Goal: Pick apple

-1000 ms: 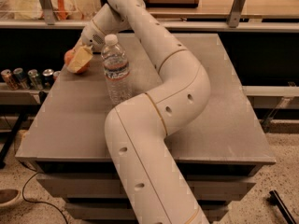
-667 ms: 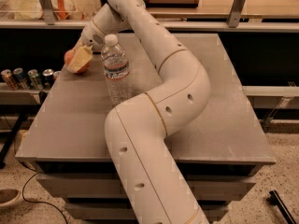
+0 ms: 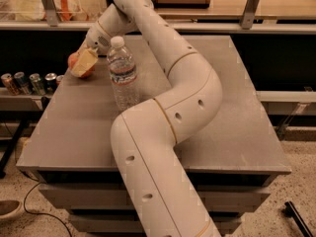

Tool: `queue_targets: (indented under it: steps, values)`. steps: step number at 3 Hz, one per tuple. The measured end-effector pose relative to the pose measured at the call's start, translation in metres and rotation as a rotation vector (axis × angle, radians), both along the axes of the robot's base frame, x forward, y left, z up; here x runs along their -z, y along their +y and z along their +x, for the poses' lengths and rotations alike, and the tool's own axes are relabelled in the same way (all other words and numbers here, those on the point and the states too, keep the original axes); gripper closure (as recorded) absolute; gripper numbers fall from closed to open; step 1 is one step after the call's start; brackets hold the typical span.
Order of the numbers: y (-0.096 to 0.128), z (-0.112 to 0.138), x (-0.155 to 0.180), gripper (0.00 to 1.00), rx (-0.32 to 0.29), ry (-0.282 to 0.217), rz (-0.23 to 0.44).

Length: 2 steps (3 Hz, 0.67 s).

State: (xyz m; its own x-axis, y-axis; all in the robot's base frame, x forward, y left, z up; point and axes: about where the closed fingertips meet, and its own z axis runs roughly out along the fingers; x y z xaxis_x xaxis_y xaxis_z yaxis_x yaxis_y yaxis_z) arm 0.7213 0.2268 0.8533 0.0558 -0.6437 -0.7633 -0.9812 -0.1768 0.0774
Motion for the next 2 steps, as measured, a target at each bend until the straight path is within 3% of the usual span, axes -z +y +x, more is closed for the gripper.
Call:
queue_targets:
  steps: [2]
  values:
    - [0.0001, 0.0000, -0.0001, 1.00, 0.000, 0.000, 0.000]
